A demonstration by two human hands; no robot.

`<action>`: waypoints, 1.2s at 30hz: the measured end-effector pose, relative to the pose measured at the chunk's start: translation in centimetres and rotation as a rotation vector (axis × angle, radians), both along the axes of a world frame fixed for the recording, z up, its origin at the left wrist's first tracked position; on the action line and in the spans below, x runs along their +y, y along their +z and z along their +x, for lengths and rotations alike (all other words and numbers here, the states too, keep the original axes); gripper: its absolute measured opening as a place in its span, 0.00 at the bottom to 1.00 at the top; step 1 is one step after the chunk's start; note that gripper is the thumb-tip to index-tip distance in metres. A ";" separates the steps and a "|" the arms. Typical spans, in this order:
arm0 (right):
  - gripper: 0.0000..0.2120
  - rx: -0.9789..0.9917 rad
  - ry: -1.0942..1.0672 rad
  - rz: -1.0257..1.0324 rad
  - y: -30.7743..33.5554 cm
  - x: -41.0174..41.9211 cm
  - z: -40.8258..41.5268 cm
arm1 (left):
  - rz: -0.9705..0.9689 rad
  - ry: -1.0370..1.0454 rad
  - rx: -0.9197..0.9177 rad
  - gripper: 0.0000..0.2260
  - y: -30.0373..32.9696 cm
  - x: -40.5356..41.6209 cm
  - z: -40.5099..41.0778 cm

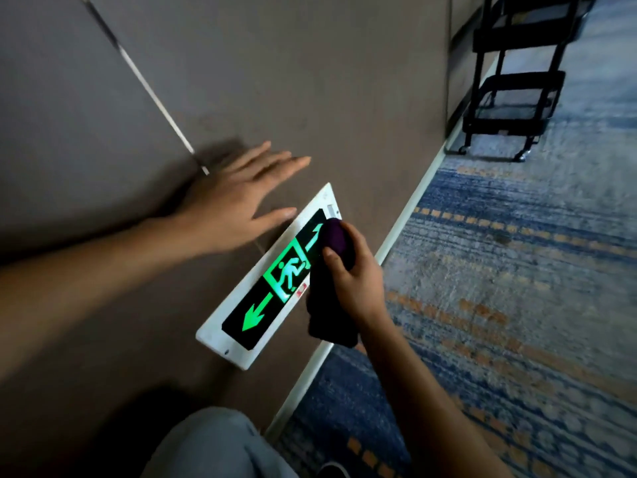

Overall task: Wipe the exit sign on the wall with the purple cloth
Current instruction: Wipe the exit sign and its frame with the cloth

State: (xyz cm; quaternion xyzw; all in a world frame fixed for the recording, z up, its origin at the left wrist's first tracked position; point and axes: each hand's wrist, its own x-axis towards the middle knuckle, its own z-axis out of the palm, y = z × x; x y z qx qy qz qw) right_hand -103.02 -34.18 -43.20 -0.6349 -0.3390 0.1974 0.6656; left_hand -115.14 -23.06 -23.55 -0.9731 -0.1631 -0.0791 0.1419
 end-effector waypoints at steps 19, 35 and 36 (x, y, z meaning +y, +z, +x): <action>0.24 0.208 -0.217 -0.141 -1.8 6.7 7.9 | 0.754 0.073 0.631 0.35 2.4 6.8 10.2; 0.25 0.120 -0.213 -0.255 -2.6 13.7 6.3 | 0.866 0.021 0.623 0.38 0.7 9.6 10.1; 0.25 0.128 -0.218 -0.250 -2.7 13.8 6.4 | 0.870 0.018 0.627 0.37 0.8 9.6 10.1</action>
